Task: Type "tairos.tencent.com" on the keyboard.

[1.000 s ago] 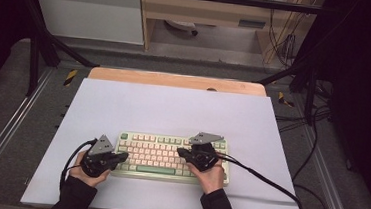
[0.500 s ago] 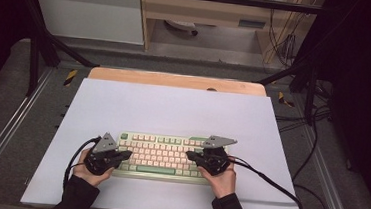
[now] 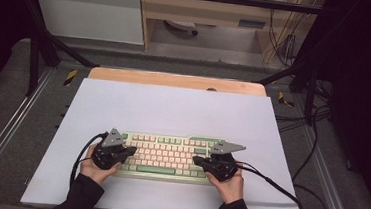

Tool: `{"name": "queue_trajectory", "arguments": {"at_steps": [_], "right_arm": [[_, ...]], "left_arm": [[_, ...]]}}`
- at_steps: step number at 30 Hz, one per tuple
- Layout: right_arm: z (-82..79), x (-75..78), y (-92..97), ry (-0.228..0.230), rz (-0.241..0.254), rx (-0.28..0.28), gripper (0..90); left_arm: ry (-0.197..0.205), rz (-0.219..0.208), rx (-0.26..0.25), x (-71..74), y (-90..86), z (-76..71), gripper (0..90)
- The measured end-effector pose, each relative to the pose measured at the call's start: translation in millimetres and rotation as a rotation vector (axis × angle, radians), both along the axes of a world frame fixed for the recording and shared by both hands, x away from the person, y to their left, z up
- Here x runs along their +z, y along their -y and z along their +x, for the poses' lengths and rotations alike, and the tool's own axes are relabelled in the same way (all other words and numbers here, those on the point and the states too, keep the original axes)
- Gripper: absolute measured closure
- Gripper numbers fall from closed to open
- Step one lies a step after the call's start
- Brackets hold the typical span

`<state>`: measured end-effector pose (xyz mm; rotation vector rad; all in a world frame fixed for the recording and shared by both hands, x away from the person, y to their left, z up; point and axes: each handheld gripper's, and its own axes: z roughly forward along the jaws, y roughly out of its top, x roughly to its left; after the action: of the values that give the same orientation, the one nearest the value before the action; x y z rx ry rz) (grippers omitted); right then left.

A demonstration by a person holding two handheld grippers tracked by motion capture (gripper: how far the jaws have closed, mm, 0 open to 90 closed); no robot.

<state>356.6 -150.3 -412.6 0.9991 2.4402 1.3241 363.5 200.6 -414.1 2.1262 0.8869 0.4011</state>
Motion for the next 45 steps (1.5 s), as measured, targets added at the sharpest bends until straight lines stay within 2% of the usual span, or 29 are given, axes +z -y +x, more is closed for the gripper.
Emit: {"name": "queue_trajectory", "arguments": {"at_steps": [5, 23, 35, 45], "right_arm": [[-3.7, -3.6, 2.8, -0.004, -0.002, 0.003, 90.0], [-6.2, -6.0, 5.4, -0.002, -0.003, 0.002, 90.0], [-6.6, -4.8, 5.5, -0.002, 0.007, 0.006, 90.0], [-5.8, -3.4, 4.7, -0.009, 0.027, 0.003, 90.0]], "left_arm": [[-0.007, 0.014, 0.001, -6.4, 2.4, 2.3, 89.7], [-0.015, 0.027, -0.013, -15.0, 6.0, 1.0, 89.8], [0.009, 0.007, -0.022, -7.4, 2.4, -6.3, 89.8], [0.006, -0.003, -0.025, -5.5, -4.1, -11.3, 89.7]]}}
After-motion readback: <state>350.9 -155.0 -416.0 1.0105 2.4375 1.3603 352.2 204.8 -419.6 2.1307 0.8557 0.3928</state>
